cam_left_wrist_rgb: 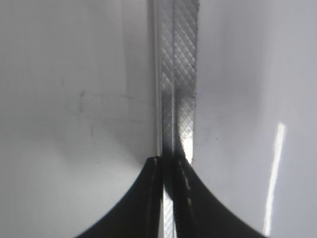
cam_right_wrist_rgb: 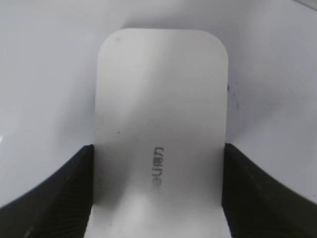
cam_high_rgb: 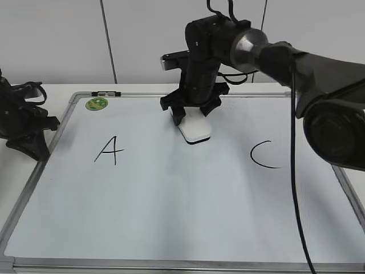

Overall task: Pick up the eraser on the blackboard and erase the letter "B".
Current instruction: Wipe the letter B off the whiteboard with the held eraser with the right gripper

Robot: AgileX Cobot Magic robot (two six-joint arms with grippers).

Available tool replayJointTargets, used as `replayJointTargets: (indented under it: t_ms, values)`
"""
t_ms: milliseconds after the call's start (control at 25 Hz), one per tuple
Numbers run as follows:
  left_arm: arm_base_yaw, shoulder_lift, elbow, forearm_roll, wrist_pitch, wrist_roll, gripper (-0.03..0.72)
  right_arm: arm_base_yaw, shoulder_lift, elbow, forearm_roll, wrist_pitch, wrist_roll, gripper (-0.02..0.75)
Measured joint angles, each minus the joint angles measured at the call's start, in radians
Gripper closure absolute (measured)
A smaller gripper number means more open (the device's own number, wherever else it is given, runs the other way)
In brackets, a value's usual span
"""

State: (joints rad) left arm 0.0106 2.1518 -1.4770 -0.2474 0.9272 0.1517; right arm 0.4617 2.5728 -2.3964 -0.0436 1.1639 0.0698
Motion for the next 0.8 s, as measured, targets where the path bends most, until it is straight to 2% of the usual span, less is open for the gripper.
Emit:
replayJointTargets:
  t_ms: [200,480,800]
  values:
    - [0.000,0.000,0.000,-0.002,-0.005,0.000,0.665,-0.041,0.000,0.000,0.006,0.009,0.005,0.197]
    - [0.000,0.000,0.000,-0.004,-0.005,0.000,0.664,-0.110,0.000,-0.002,-0.060,0.020,0.025,0.197]
    - [0.000,0.000,0.000,-0.004,-0.005,0.000,0.664,-0.114,-0.002,-0.002,-0.080,0.024,0.034,0.197]
